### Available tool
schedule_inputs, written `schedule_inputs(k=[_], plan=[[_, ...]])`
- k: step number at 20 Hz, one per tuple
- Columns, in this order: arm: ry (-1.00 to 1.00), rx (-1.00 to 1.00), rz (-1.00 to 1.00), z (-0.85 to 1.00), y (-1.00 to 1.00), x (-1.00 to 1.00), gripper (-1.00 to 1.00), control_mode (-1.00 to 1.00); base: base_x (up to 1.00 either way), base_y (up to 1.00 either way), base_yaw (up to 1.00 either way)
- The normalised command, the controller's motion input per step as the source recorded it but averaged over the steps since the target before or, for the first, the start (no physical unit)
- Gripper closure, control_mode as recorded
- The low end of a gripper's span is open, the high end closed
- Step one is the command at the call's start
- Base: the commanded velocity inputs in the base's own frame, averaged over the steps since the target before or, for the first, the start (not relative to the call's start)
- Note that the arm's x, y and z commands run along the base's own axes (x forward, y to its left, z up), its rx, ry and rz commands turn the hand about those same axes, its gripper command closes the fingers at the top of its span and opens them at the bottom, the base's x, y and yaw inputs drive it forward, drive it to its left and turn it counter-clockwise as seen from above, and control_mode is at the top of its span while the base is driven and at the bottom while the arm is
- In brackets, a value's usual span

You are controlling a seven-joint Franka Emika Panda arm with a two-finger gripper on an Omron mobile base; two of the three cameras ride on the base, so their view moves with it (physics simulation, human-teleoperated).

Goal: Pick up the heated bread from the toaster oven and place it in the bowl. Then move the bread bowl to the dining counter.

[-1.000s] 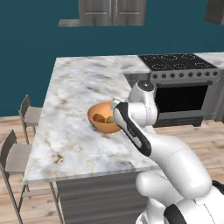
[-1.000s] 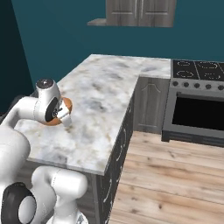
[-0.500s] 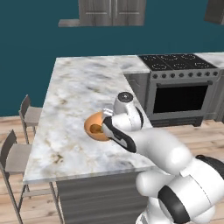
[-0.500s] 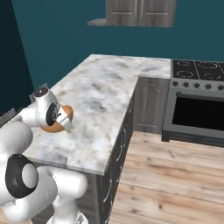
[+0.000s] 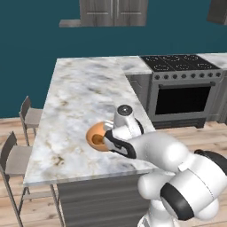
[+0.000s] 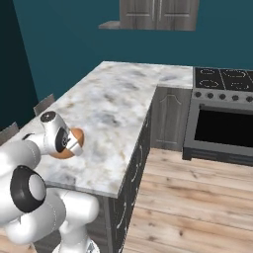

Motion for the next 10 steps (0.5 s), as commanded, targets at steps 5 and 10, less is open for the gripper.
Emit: schedule_inputs(k=[5, 10], plan=[[0.0, 0.0, 0.0, -0.25, -0.08, 0.0, 1.0, -1.0, 0.0, 0.0, 0.0], [0.0, 0.0, 0.0, -0.14, 0.0, 0.29, 1.0, -1.0, 0.0, 0.0, 0.0]])
